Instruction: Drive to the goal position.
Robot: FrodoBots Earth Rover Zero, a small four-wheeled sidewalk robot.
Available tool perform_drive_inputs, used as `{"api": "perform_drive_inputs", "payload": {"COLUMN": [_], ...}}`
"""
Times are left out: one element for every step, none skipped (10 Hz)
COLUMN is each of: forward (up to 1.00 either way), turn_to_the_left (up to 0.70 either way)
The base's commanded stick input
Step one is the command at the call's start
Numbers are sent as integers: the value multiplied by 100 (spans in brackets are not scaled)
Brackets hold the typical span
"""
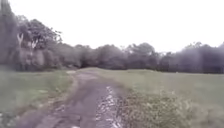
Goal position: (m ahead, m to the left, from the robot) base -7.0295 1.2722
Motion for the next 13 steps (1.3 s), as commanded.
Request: {"api": "perform_drive_inputs", "payload": {"forward": [100, 100, 100, 100, 100, 100, 100, 100, 100, 100, 100, 100, 100], "turn_to_the_left": [0, 2, 18, 27, 27, 0, 0, 0, 0, 0, 0, 0, 10]}}
